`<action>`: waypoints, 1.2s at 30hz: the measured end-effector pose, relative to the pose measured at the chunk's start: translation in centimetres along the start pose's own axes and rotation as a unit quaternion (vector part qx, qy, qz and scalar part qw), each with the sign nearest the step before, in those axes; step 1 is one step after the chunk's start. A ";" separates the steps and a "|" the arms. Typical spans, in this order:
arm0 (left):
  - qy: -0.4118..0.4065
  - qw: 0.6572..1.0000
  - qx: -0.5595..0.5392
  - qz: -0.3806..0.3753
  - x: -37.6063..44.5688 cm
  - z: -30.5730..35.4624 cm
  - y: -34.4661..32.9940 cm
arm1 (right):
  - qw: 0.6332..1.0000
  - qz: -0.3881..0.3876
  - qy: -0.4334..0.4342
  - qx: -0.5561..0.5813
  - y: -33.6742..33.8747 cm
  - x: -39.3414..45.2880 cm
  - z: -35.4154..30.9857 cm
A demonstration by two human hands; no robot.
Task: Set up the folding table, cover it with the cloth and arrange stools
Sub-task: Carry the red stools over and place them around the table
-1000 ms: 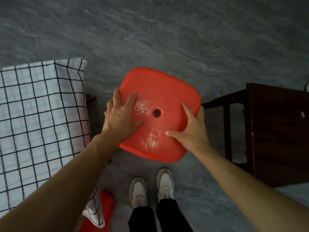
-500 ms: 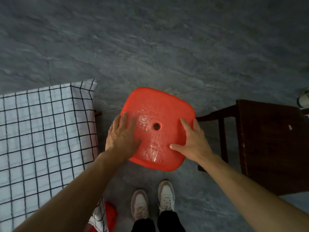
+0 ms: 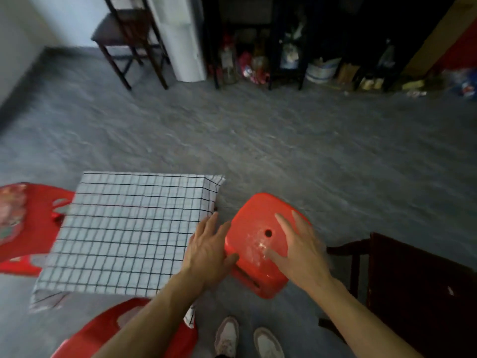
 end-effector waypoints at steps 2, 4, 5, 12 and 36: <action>0.034 0.998 -0.014 0.045 -3.1 1.0 2.4 | 0.999 0.005 0.048 -0.001 2.0 -1.3 -2.5; 0.073 0.993 -0.032 0.086 -6.6 1.7 4.2 | 0.995 0.009 0.100 -0.001 3.7 -3.0 -4.9; 0.091 0.990 -0.041 0.103 -8.4 1.9 5.0 | 0.992 0.012 0.127 -0.006 4.5 -3.9 -6.2; 0.202 0.955 -0.069 0.205 -23.7 0.4 8.3 | 0.953 -0.010 0.295 -0.069 6.3 -11.3 -16.0; 0.546 0.704 -0.115 0.440 -89.4 -12.2 -5.2 | 0.694 -0.094 0.698 -0.151 -15.7 -62.7 -50.4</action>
Point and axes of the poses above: each hand's wrist, its own x-axis towards the middle knuckle, its own y-axis out of the back of the hand, z = x × y, the point moved 5 cm from there along x, towards the middle knuckle, and after that the axes turned 7 degrees about -x, right-handed, at the moved point
